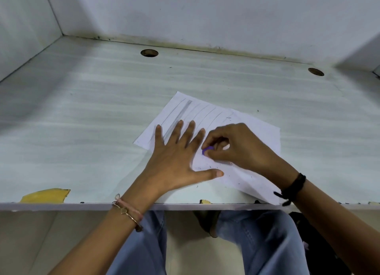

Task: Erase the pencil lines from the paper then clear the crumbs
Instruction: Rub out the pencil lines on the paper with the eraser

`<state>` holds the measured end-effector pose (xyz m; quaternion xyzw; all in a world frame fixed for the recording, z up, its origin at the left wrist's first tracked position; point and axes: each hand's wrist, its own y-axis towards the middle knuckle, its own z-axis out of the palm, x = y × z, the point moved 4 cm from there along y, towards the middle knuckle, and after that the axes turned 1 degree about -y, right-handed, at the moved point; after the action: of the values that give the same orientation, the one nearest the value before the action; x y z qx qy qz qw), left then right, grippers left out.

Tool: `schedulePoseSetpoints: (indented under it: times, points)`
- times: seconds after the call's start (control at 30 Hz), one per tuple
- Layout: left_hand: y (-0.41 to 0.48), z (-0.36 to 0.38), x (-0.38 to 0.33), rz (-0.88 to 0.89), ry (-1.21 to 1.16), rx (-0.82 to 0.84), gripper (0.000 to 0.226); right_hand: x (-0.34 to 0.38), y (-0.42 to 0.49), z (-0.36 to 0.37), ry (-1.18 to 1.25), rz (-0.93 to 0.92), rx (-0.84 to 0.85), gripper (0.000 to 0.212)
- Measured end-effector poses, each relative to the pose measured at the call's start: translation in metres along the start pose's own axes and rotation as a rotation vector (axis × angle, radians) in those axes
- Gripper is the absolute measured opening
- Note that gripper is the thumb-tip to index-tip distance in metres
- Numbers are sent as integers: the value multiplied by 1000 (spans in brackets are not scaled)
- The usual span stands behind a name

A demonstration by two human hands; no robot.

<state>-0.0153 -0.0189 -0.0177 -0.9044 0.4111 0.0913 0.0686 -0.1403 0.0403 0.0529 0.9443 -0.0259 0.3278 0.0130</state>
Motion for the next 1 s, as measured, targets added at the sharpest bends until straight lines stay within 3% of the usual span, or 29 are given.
schedulePoseSetpoints:
  times: [0.07,0.17,0.33,0.47,0.6,0.73,0.9,1.0]
  points:
    - [0,0,0,4,-10,-10,111,2,1,0,-12,-1,-7,8]
    - [0,1,1,19,1,-13,116,11,-6,9,-1,-14,175,7]
    - [-1,0,0,11,-22,-18,112,2,12,-8,-64,28,19,9]
    - [-1,0,1,23,-8,-14,117,13,1,7,-35,16,255,7]
    - [-2,-1,0,9,-25,-11,114,1,13,-7,-33,58,38,7]
    - [-2,-2,-1,21,-7,9,116,14,2,7,-38,25,260,7]
    - [-1,-1,0,8,-12,3,114,2,13,-5,-43,62,43,7]
    - [-2,-1,-1,20,-5,8,115,13,3,8,-46,31,234,6]
